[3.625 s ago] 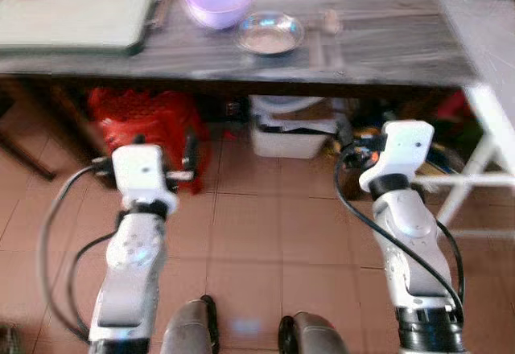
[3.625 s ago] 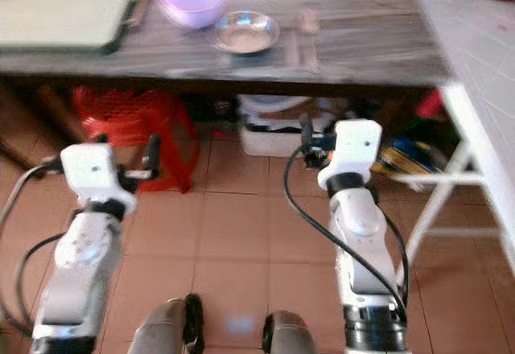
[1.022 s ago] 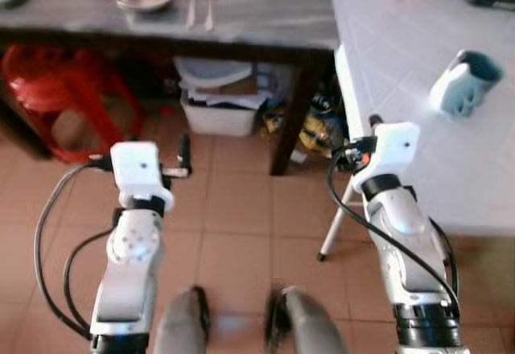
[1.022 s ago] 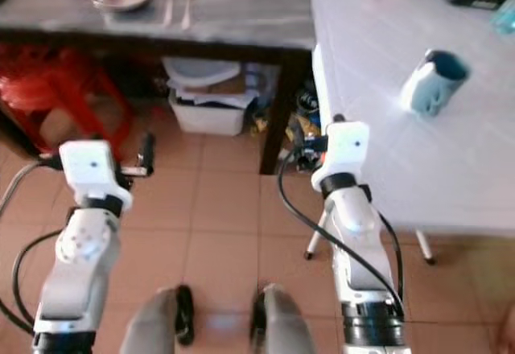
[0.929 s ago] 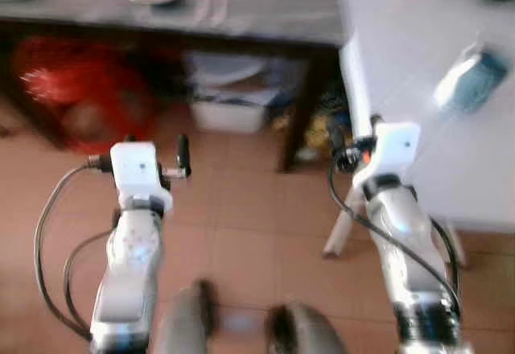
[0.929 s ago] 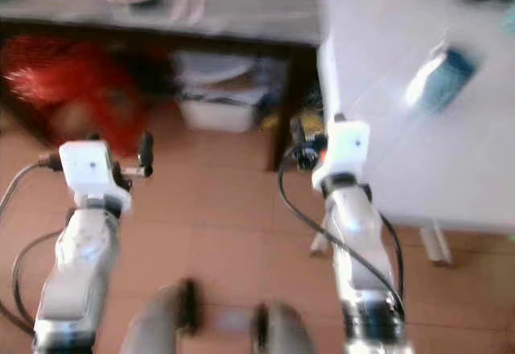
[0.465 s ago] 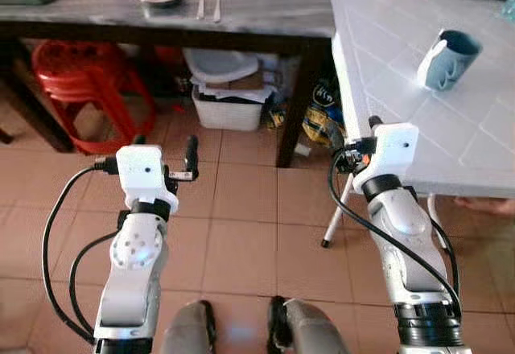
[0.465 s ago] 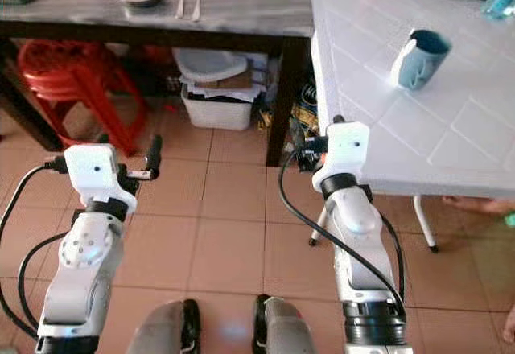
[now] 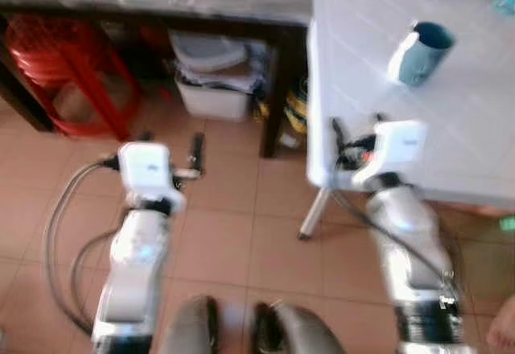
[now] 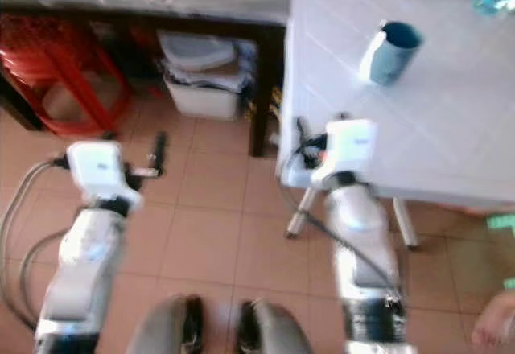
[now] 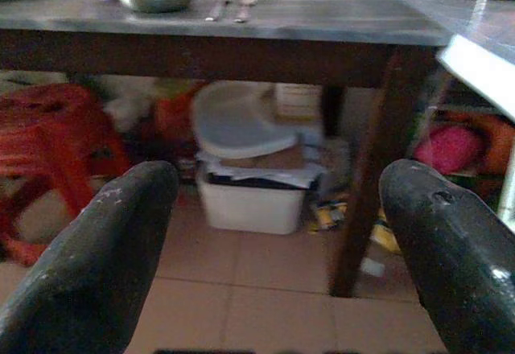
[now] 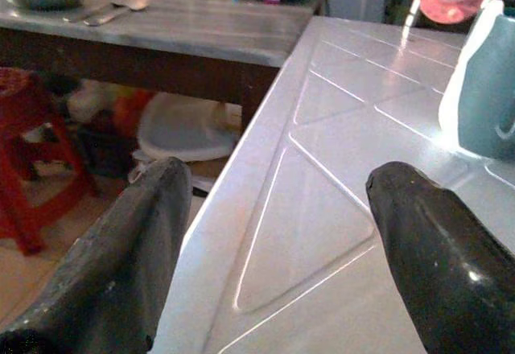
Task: Setting the table
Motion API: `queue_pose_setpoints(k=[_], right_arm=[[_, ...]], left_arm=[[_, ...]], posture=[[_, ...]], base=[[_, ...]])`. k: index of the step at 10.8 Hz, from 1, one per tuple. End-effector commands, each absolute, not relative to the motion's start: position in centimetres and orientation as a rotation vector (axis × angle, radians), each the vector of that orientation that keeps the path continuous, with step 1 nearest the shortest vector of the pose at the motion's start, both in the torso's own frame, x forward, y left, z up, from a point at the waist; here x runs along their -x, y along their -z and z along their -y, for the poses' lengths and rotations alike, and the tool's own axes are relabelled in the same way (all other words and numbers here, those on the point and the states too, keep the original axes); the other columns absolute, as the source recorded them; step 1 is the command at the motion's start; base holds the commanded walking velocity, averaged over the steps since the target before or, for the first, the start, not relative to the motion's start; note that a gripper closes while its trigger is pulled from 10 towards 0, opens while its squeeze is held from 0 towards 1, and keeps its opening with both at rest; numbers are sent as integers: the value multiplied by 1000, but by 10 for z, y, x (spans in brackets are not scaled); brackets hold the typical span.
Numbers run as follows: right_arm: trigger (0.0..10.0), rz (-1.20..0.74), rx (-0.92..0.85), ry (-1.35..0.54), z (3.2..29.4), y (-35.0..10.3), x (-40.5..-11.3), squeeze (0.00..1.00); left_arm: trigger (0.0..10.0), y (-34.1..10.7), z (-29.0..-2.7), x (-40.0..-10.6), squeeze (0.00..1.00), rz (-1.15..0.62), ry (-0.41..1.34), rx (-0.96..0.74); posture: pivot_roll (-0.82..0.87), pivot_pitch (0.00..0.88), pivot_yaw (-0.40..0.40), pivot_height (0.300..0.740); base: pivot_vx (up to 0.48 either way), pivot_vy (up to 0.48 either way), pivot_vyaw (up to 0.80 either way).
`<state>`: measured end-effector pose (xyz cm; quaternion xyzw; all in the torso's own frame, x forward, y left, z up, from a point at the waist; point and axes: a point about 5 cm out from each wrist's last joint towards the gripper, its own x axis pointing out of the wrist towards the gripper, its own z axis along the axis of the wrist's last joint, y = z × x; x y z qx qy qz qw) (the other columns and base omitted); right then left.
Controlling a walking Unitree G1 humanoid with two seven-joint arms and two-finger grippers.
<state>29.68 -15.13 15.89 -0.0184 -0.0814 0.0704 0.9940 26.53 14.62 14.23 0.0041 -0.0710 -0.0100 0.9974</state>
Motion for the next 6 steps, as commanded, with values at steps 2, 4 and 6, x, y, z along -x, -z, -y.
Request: queue_pose_setpoints(k=[2, 4, 6], right_arm=[[10000, 160, 42, -126, 157, -159, -296, 0], [10000, 162, 40, -124, 157, -159, -297, 0], [10000, 164, 42, -115, 157, -159, -297, 0]], left_arm=[[10000, -141, -144, -264, 0, 140, 32, -2], [10000, -142, -144, -265, 0, 141, 34, -7], [10000, -142, -145, -265, 0, 142, 24, 6]], posture=[[-28, 206, -29, 740], [-26, 203, -27, 740], [-23, 203, -26, 740]], base=[[126, -424, 0], [264, -398, 0], [141, -193, 0]])
